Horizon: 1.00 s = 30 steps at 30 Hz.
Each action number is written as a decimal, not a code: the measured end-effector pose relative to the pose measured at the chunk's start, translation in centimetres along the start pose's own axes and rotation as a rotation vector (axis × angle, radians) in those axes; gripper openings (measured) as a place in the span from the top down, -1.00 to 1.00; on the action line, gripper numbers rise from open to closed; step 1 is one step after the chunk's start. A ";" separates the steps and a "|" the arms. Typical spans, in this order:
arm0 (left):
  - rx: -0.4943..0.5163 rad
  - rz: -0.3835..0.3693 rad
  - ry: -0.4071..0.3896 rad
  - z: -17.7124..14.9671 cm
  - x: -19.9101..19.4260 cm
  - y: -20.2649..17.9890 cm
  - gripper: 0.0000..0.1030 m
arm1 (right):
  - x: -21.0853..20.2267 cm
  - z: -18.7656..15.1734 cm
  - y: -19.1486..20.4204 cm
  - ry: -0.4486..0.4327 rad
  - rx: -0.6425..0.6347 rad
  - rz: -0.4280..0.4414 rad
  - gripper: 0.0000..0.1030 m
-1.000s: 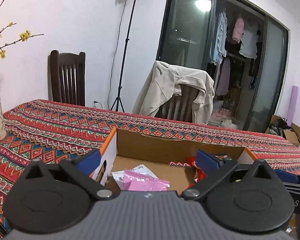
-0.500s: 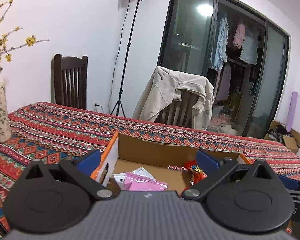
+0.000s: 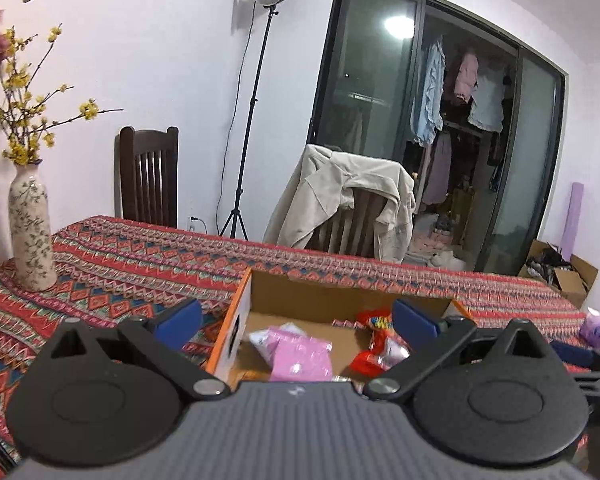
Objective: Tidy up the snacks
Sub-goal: 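Move both open grippers back toward the snack pile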
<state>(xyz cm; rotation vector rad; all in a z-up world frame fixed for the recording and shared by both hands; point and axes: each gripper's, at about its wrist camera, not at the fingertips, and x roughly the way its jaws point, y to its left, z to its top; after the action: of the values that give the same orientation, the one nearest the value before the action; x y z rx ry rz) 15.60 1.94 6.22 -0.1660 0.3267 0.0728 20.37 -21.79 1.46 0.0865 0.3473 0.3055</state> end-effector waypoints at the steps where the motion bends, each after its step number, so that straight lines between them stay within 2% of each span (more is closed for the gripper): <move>1: 0.004 -0.001 0.003 -0.4 -0.4 0.2 -1.00 | -0.5 -0.3 -0.1 0.002 -0.005 -0.002 -1.00; 11: 0.036 0.018 0.067 -5.0 -2.6 2.4 -1.00 | -3.5 -4.6 -1.8 0.086 -0.039 -0.005 -1.00; 17: 0.020 0.029 0.114 -7.4 -2.9 3.6 -1.00 | -4.1 -6.9 -2.9 0.146 -0.033 -0.031 -1.00; 30: -0.018 0.036 0.109 -8.1 -1.6 4.2 -1.00 | -5.1 -7.7 -3.4 0.137 -0.032 -0.066 -1.00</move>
<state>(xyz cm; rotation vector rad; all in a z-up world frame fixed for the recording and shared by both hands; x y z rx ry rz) 11.15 4.61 -1.41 -0.1823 0.4374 0.1022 14.09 -26.40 -4.57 0.0221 0.4804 0.2520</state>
